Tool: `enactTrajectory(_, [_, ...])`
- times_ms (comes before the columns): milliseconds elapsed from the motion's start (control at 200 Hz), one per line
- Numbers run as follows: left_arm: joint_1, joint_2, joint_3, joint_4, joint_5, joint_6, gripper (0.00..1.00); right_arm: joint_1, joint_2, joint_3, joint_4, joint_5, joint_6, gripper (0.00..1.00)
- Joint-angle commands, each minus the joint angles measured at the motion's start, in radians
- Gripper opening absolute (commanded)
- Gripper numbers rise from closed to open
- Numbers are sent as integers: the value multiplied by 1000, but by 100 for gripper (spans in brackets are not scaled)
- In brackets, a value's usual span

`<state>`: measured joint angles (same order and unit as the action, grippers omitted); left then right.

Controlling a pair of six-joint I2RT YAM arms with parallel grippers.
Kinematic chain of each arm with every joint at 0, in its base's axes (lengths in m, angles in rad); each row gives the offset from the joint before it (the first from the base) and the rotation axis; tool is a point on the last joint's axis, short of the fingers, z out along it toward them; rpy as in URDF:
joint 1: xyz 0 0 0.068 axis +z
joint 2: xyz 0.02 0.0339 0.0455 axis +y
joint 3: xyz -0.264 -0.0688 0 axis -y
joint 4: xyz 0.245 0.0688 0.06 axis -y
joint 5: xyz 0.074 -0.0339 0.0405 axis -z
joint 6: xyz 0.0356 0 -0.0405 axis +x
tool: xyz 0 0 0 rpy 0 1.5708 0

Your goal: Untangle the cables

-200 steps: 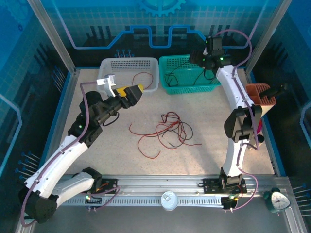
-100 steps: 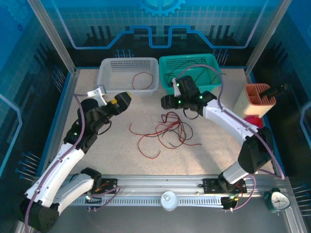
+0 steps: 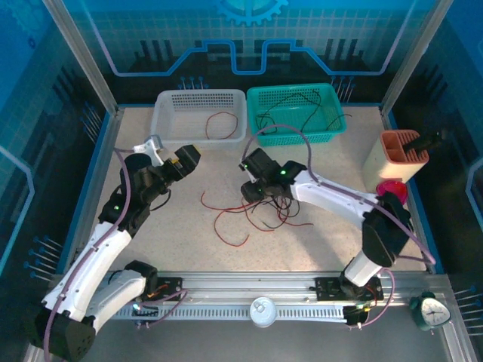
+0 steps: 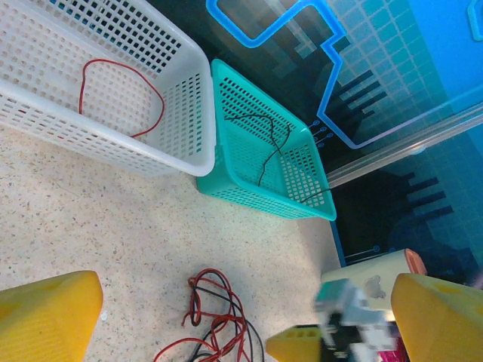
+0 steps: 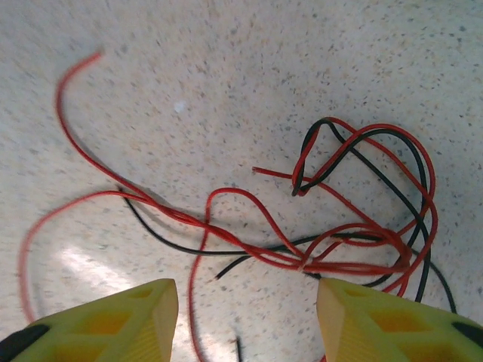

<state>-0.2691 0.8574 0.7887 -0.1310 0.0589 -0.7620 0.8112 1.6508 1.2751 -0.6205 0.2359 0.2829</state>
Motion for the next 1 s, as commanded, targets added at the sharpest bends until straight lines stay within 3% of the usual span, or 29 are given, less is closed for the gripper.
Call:
enactTrajectory(0, [13, -1, 1, -12, 19, -17, 99, 11, 71, 53, -42, 54, -66, 51])
enactTrajectory(580, [22, -3, 10, -1, 32, -27, 99, -13, 228, 89, -29, 30, -97, 41])
enactTrajectory(800, [21, -3, 15, 2, 34, -30, 99, -36, 236, 87, -16, 13, -100, 28])
enactTrajectory(995, [22, -6, 15, 2, 36, -32, 99, -44, 246, 93, -8, -6, -103, 31])
